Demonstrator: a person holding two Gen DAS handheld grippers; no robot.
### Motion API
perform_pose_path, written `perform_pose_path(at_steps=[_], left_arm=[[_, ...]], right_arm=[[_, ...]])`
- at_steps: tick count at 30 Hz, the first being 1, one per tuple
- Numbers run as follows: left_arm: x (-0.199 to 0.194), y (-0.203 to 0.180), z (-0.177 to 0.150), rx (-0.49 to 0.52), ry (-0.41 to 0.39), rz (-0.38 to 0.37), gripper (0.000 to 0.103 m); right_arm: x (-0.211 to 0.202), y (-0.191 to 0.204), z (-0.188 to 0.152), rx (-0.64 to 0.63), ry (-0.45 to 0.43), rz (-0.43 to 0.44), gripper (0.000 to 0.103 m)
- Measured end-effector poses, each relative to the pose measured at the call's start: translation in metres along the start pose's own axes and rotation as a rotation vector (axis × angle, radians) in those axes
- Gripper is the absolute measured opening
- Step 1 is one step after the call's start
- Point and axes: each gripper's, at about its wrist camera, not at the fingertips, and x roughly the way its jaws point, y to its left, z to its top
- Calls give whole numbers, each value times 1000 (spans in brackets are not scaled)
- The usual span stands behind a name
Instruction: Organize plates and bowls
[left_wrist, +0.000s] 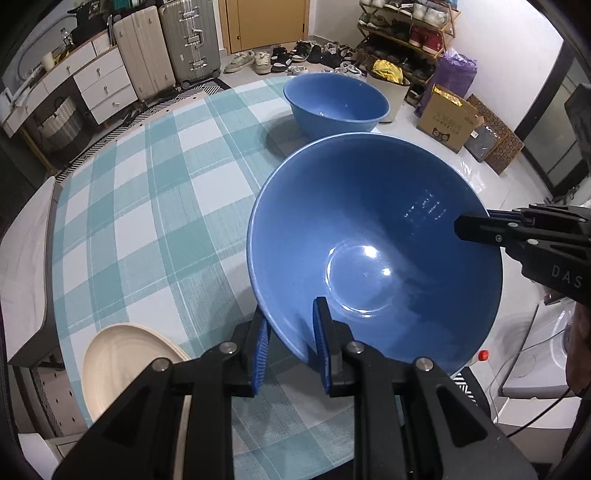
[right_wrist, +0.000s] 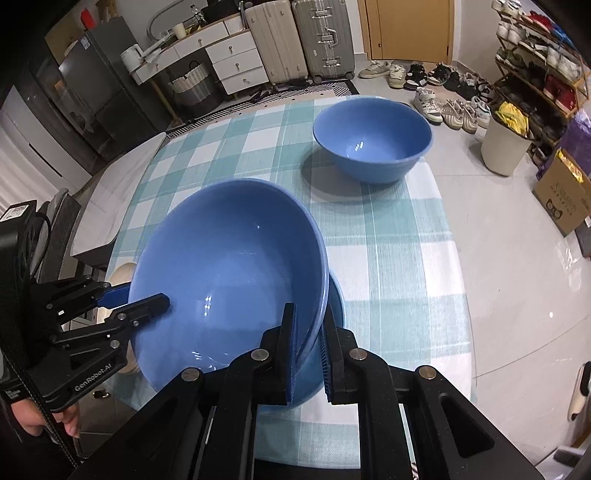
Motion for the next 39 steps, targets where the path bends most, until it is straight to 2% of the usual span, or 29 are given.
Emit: perform_pose_path(at_steps=[5,13,34,39], left_arm=[[11,-3,-10,3,1,6,20],[13,-6,-20,20,-43,44,20],[33,-13,-26,32,-27,65,22],[37,-15,-26,39,-22,76,22]], right_arm=[[9,-3,-11,24,-1,-1,11],[25,-3,-18,28,13,-19,11],[35,0,-25,-2,7,-86,11],[33,-3,-25,7,6,-75,11]])
